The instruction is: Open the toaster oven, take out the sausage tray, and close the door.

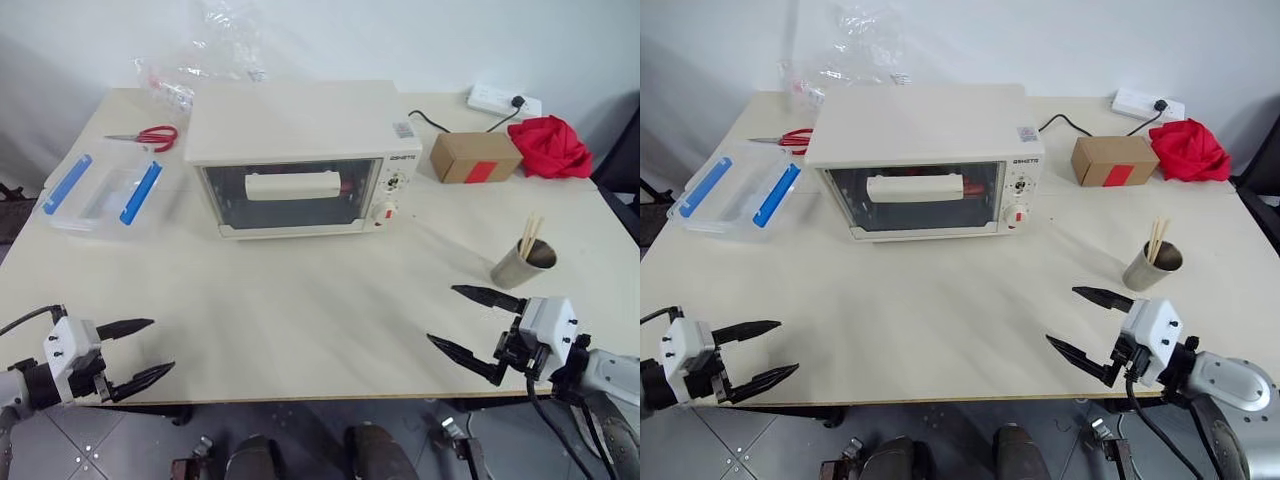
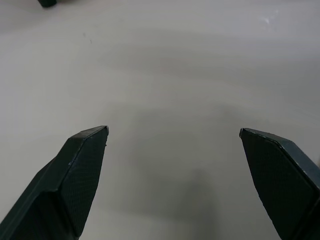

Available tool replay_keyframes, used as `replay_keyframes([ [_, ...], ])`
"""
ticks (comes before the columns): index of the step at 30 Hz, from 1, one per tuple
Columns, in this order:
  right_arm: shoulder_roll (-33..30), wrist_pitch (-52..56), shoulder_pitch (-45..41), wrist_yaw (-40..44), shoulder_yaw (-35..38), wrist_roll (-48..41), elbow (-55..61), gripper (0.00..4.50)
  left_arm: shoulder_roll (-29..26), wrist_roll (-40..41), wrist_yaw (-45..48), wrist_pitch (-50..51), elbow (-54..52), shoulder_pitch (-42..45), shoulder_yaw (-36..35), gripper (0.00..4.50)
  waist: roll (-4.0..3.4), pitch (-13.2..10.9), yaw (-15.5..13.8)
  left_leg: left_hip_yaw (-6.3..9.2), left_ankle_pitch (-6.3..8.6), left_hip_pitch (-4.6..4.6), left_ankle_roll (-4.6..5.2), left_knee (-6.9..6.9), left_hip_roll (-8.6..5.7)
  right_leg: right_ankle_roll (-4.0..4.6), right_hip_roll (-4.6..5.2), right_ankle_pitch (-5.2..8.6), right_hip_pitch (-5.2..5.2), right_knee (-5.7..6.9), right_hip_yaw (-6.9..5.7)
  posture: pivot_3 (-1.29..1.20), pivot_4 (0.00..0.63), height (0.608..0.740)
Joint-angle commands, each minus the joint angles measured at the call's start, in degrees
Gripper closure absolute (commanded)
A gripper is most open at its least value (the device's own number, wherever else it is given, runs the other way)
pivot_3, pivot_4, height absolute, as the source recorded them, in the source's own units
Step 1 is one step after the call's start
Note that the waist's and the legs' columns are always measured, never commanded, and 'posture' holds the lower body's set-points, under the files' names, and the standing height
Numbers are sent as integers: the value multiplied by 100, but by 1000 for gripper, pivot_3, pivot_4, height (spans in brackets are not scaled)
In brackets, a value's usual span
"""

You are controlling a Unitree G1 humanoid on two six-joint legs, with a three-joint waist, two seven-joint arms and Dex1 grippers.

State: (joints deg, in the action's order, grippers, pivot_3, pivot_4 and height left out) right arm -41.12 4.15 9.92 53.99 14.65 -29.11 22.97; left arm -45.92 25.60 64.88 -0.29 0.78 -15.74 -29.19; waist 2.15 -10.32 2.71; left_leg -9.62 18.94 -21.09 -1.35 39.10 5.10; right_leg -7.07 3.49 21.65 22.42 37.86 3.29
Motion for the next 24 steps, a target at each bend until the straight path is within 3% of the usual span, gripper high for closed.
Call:
replay_keyframes([
  [1, -2, 178, -296, 18, -151, -69, -57, 0, -6, 223, -90, 48, -124, 46, -279, 26, 0, 0, -4, 0, 0, 0, 0, 0, 0, 0, 1, 0, 0, 0, 0, 0, 150, 740],
  [4, 133, 681, -901, -194, -390, -350, -14, 0, -50, 746, -266, 774, -251, 261, -408, 26, 0, 0, 16, 0, 0, 0, 0, 0, -1, 0, 1, 0, 1, 1, 0, 0, 150, 740],
  [7, 550, 1423, -1983, -635, -720, -821, -27, 0, -138, 2602, -465, 2437, -247, 1002, -936, 26, -1, -1, 43, 8, -2, -2, -1, 5, 6, 1, 0, 0, 6, 15, -2, 0, 150, 740],
  [8, 687, 1582, -2238, -713, -794, -915, -73, 0, -167, 2795, -643, 2678, -193, 1232, -1032, 26, -1, -1, 47, 22, -4, -3, -4, 6, 10, 4, -1, -2, 7, 20, -5, 0, 150, 740],
  [18, 1618, 1910, -4146, -958, -1692, -275, -1353, 0, -437, 2732, -572, 3123, -255, 1980, -870, 26, -6, -4, 127, 23, 4, -15, -3, 0, 12, 5, 1, -2, 37, 17, -22, 0, 150, 740],
  [24, 2374, 1508, -5112, -765, -2314, 322, -2356, 0, -403, 2544, -502, 3130, -330, 2023, -654, 26, -12, -8, 241, -23, 1, -14, -8, 3, 16, 7, -1, -1, 38, 26, -25, 0, 150, 740],
])
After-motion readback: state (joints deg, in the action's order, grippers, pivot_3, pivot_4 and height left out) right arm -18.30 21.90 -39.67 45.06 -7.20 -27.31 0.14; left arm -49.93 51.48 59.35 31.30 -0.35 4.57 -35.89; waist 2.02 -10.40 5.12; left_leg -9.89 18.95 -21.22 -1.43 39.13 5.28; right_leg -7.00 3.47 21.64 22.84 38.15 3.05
